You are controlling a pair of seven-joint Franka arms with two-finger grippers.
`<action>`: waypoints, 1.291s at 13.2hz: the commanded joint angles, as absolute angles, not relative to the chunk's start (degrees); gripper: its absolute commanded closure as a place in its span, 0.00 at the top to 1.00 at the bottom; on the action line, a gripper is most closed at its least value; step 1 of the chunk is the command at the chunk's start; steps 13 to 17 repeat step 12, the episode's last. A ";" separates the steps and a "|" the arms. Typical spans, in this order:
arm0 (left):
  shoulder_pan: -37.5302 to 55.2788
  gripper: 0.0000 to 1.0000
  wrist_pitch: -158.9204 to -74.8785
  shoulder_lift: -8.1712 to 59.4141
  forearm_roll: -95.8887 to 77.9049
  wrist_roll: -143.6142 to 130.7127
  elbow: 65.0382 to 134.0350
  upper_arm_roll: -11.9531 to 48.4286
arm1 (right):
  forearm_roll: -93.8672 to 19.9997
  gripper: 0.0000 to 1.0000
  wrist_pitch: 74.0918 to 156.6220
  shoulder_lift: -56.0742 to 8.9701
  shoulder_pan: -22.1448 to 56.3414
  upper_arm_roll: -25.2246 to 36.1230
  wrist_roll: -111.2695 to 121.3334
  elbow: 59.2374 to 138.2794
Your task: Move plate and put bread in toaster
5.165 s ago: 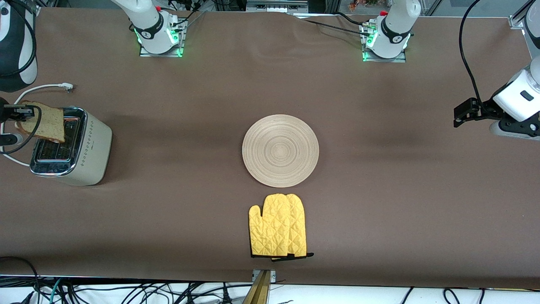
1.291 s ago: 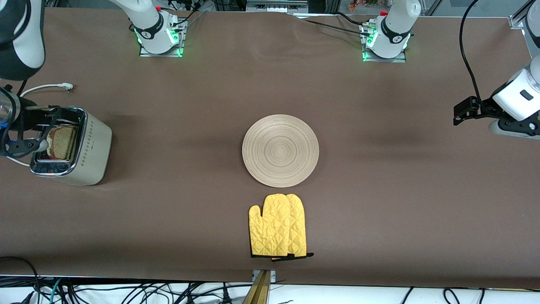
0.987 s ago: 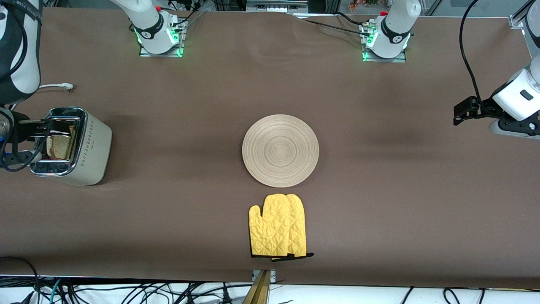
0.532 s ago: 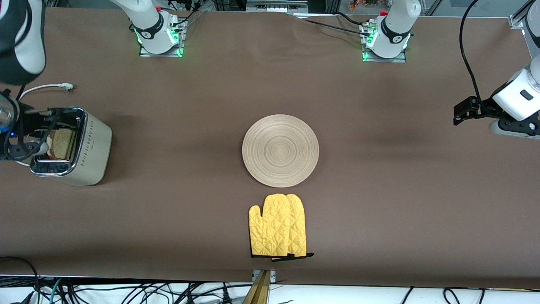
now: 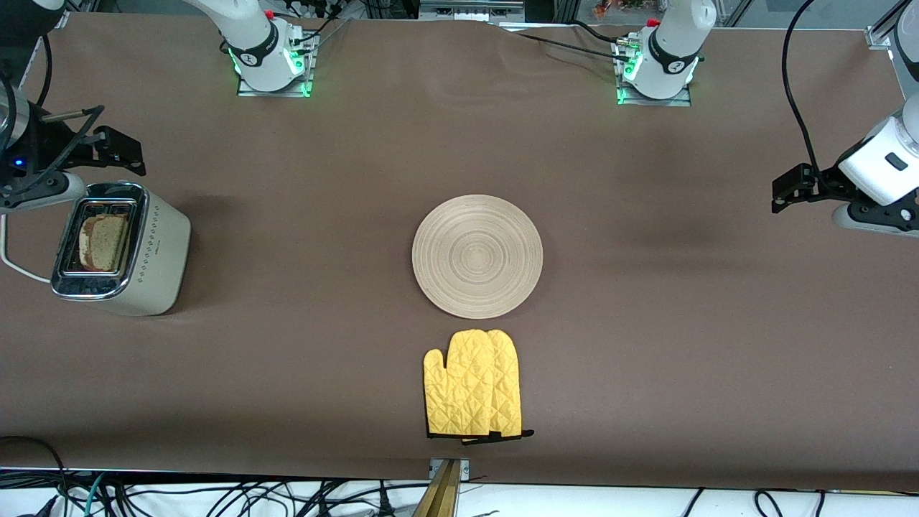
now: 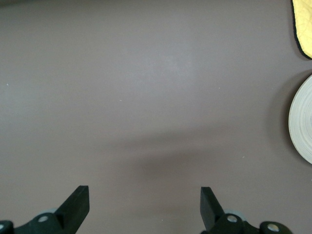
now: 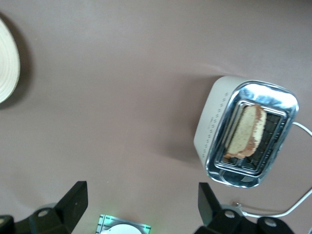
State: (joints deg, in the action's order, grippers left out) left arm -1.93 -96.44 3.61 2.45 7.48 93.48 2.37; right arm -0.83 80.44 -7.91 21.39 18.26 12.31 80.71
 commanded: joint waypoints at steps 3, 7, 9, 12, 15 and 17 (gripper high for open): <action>-1.76 1.00 -95.10 4.13 1.85 8.00 91.85 2.20 | -0.18 1.00 84.29 -0.09 9.96 3.98 9.76 90.96; -1.67 1.00 -95.18 4.13 1.85 8.00 91.85 2.20 | -0.18 1.00 84.46 0.79 7.29 1.14 9.32 90.53; -1.76 1.00 -95.19 4.13 1.93 8.00 91.85 2.20 | 0.17 1.00 84.20 0.53 7.38 1.14 7.22 90.18; -1.76 1.00 -95.19 4.13 2.02 8.00 91.85 2.20 | 0.26 1.00 83.67 0.53 7.38 1.14 7.29 90.09; -1.76 1.00 -95.19 4.13 2.02 8.00 91.85 2.20 | 0.26 1.00 83.67 0.53 7.38 1.14 7.29 90.09; -1.76 1.00 -95.19 4.13 2.02 8.00 91.85 2.20 | 0.26 1.00 83.67 0.53 7.38 1.14 7.29 90.09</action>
